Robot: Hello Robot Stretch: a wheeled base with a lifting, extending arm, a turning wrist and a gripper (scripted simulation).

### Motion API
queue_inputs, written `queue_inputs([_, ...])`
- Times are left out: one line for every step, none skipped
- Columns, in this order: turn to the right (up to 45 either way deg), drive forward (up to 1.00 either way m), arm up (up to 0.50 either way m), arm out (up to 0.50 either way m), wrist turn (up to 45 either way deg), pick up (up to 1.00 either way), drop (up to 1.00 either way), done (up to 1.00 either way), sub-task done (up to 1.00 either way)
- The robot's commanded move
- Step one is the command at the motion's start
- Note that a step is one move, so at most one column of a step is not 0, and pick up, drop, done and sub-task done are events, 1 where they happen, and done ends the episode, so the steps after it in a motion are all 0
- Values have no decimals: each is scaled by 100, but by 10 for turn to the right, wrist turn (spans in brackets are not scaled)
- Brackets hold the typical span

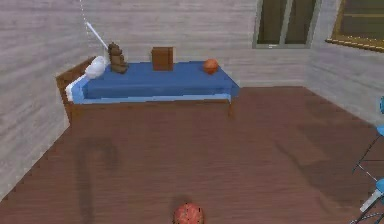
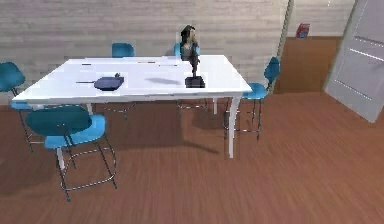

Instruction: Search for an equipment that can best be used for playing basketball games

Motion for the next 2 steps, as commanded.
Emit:
queue_inputs([0,95,0,0,0,0,0,0,0])
queue_inputs([0,0,0,0,0,0,0,100,0])
